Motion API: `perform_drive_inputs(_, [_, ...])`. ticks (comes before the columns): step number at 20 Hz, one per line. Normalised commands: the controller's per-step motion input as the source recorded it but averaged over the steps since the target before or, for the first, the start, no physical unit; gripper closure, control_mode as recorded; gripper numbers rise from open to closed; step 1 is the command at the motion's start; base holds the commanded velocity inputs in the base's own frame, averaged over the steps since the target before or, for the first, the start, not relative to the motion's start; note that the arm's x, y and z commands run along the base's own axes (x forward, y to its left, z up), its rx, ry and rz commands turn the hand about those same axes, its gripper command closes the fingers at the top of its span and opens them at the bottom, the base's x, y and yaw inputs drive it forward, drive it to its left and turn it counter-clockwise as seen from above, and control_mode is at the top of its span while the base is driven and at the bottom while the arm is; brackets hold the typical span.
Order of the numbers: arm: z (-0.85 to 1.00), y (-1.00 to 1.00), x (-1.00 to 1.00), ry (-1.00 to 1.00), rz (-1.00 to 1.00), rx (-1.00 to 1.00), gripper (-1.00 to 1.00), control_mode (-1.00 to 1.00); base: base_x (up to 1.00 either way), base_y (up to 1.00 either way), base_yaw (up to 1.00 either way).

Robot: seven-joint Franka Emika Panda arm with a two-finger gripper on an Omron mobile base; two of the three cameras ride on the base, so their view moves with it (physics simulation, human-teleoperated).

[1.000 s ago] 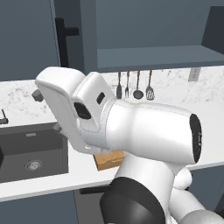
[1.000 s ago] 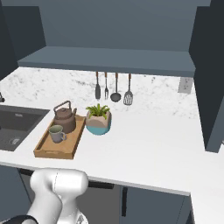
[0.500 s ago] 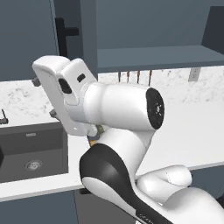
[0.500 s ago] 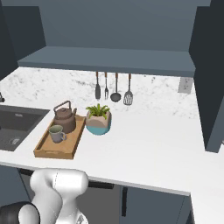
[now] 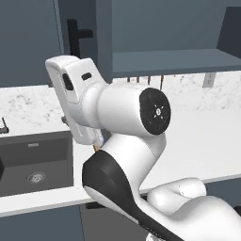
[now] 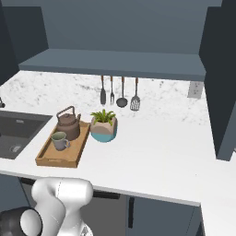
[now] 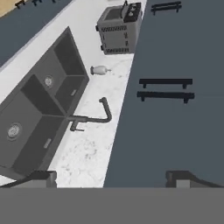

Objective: Pick the kettle from the counter and place it on the tray. Then pick the mug from the cabinet and place it on the tray. Then close the cabinet doors.

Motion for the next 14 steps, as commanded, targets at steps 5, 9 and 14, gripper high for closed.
perform_drive_inputs(5, [0.0,-0.57,0.5,0.16,-0.29,0.0,-1.0,-1.0,0.0,0.0,0.0])
perform_drive_inputs(9, [0.0,-0.63,0.53,0.09,-0.27,0.0,-1.0,-1.0,0.0,0.0,0.0])
perform_drive_inputs(14, [0.0,-0.67,0.51,0.03,-0.26,0.0,-1.0,-1.0,0.0,0.0,0.0])
